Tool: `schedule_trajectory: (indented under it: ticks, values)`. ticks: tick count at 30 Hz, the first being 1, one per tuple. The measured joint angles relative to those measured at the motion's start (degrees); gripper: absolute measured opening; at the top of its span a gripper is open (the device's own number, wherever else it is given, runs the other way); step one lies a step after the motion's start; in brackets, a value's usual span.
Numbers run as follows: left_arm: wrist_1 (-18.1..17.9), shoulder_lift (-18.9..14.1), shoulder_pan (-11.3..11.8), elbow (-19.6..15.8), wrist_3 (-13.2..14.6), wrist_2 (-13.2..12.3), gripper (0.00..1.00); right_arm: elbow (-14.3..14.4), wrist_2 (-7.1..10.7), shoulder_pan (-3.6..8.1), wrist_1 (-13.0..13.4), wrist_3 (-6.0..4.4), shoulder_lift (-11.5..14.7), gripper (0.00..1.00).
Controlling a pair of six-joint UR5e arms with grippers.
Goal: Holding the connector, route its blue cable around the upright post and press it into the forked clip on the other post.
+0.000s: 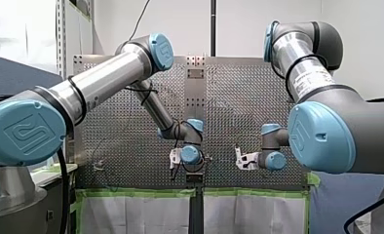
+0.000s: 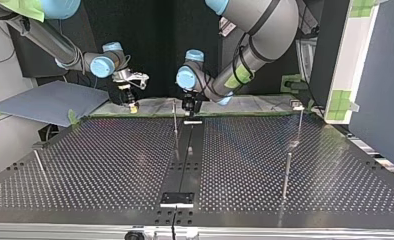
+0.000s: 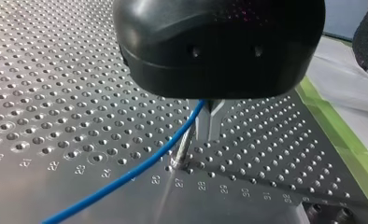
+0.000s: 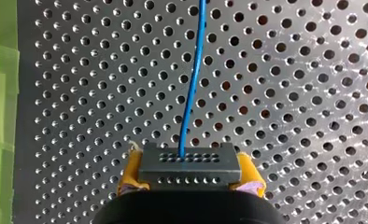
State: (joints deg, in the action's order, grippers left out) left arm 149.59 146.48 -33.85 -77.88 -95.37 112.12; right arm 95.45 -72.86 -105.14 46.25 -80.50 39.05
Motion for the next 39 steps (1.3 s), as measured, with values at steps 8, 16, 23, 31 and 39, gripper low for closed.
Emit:
schedule_trajectory:
  ticks: [8, 16, 23, 31, 39]
  values:
    - [0.38, -0.02, 0.04, 0.03, 0.01, -0.16, 0.11, -0.07, 0.19, 0.13, 0.18, -0.05, -0.05, 0.00]
    - [0.29, -0.03, -0.44, 0.14, 1.62, -0.28, 0.68, -0.24, 0.32, 0.15, 0.10, -0.27, -0.11, 0.00]
    - [0.10, -0.03, -1.32, 0.20, 2.45, 0.07, 1.00, -0.40, 0.47, 0.18, -0.09, -0.37, -0.14, 0.00]
    - [3.28, -0.08, -2.24, 0.06, 3.83, 0.81, 1.00, -0.47, 0.52, 0.15, -0.33, -0.27, -0.22, 0.00]
    - [5.85, -0.60, -3.79, -0.01, 4.72, 0.04, 1.00, -0.49, 0.52, 0.08, -0.85, -0.05, -0.23, 0.00]
